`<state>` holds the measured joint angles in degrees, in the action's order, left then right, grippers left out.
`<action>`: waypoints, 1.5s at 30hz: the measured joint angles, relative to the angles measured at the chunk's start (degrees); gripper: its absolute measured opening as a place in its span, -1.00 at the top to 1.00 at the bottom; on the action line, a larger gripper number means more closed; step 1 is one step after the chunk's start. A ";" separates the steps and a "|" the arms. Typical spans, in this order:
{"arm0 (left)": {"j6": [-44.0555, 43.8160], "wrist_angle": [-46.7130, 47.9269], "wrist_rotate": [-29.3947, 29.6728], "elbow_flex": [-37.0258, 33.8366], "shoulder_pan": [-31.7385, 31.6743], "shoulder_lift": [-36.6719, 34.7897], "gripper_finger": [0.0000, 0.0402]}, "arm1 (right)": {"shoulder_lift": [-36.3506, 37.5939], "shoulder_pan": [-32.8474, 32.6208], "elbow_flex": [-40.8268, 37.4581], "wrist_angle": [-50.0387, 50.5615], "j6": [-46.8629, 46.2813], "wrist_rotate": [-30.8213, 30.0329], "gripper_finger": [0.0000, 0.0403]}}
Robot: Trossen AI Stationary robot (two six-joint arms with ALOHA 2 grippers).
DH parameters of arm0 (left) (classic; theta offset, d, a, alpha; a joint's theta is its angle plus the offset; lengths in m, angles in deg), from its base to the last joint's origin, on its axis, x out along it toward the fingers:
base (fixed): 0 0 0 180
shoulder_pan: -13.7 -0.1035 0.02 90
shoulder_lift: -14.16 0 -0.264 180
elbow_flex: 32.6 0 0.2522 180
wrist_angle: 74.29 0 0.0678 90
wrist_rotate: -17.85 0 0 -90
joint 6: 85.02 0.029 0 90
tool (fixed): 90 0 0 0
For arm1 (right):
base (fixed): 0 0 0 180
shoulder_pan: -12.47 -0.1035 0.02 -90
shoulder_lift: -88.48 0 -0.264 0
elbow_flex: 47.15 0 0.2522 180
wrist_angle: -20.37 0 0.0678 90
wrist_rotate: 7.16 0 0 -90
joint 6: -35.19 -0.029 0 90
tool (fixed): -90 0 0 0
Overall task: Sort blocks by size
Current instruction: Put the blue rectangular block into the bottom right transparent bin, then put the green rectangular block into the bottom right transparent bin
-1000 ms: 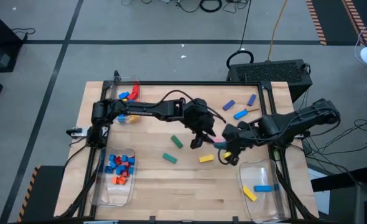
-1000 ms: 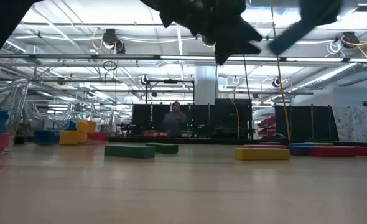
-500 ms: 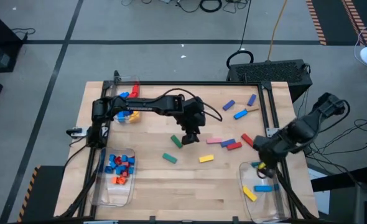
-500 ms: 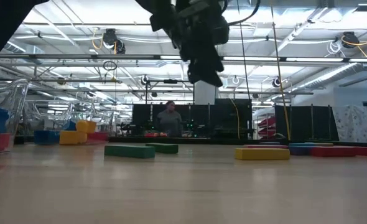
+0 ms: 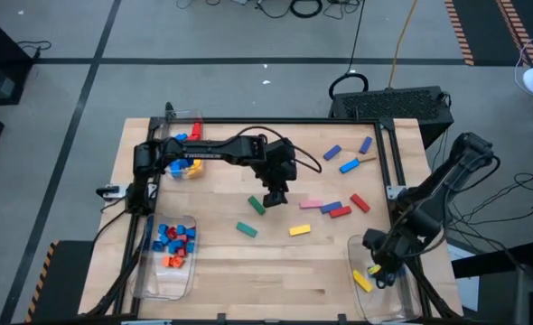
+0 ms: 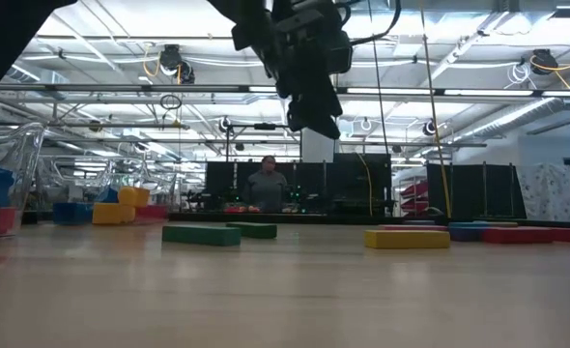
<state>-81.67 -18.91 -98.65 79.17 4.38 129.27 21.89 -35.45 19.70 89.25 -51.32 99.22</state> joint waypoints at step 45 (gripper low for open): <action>17.39 15.08 16.23 -13.11 1.63 0.04 0.00 | 0.39 0.77 15.64 14.53 10.94 -38.99 0.21</action>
<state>-64.28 -3.83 -82.42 66.06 6.01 129.32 22.28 -34.68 35.34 103.78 -40.38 60.23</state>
